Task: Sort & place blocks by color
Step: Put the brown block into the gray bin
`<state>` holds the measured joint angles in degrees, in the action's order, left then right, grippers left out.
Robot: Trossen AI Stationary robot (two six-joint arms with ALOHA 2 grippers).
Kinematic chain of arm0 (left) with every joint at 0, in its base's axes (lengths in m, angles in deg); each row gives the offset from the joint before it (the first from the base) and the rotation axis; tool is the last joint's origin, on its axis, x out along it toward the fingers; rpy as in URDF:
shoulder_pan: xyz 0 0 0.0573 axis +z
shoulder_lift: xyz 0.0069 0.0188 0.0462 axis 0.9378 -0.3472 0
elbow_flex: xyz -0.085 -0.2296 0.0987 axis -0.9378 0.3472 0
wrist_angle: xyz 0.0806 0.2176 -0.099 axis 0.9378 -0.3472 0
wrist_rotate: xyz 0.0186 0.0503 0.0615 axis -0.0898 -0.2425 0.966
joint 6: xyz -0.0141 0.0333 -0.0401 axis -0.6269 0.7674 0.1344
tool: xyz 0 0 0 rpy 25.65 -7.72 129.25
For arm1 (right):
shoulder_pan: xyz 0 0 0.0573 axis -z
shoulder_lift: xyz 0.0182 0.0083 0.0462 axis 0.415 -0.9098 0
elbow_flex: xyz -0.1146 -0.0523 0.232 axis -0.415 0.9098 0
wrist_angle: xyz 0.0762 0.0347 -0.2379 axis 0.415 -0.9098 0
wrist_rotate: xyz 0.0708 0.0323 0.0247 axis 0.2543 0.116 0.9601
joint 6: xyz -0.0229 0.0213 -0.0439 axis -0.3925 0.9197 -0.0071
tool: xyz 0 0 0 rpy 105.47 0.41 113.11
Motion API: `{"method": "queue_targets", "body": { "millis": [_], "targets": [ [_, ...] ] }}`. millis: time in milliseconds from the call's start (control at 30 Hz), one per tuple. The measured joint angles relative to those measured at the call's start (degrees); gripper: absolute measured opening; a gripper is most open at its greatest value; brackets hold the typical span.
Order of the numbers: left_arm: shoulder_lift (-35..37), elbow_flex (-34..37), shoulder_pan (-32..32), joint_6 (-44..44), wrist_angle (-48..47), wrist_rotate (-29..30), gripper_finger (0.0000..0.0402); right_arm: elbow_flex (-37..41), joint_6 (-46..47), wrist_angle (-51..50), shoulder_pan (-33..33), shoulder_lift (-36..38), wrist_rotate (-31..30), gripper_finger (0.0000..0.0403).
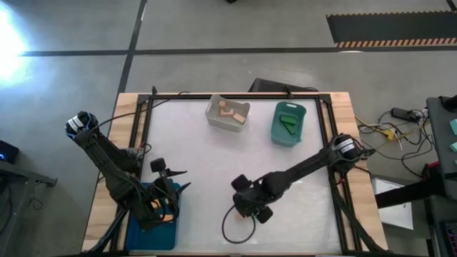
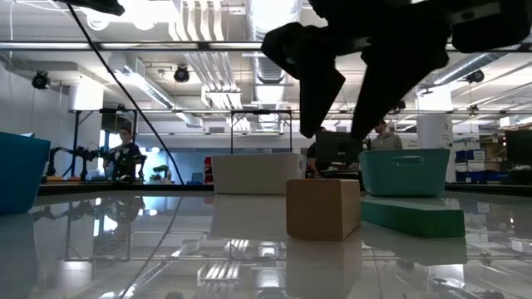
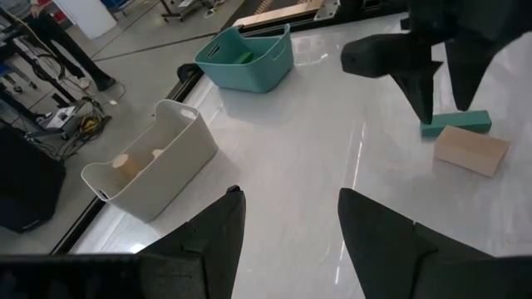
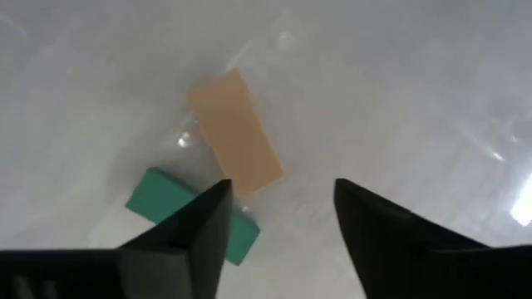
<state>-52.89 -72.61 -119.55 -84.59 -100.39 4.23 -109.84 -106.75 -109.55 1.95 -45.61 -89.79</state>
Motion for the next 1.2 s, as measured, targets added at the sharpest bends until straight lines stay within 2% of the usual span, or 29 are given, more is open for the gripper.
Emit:
{"method": "queue_targets", "body": {
  "millis": [167, 300, 367, 700, 867, 1133, 1200],
  "targets": [
    [0.0, 0.0, 0.02, 0.19, -0.04, 0.04, 0.0178, 0.0, -2.55, 2.24, -0.97, -0.88, -0.24, 0.0245],
    [0.0, 0.02, 0.02, 0.46, -0.02, 0.22, 0.0178, -0.03, -2.92, 3.23, -0.92, -1.81, 0.61, 0.0255],
    [0.0, 0.02, 0.02, 0.48, 0.0, 0.24, 0.0178, 0.0, -3.05, 3.83, -0.75, -2.79, 3.05, 0.0252],
    [-0.02, 0.02, 0.02, 0.44, 0.0, 0.42, 0.0178, 0.0, -2.61, 6.54, 2.12, -7.69, 13.32, 0.0229],
    [-0.02, 0.04, 0.02, 0.37, 0.0, 0.42, 0.0178, 0.04, -4.2, 7.28, 3.09, -8.3, 14.9, 0.0208],
    [-0.02, 0.04, 0.02, 0.33, 0.01, 0.42, 0.0178, -0.01, -6.27, 7.78, 3.75, -7.81, 15.04, 0.012],
    [-0.02, 0.04, 0.02, 0.3, 0.0, 0.42, 0.0178, -0.66, -6.19, 7.02, 4.14, -7.76, 15.01, 0.012]
  ]
}}
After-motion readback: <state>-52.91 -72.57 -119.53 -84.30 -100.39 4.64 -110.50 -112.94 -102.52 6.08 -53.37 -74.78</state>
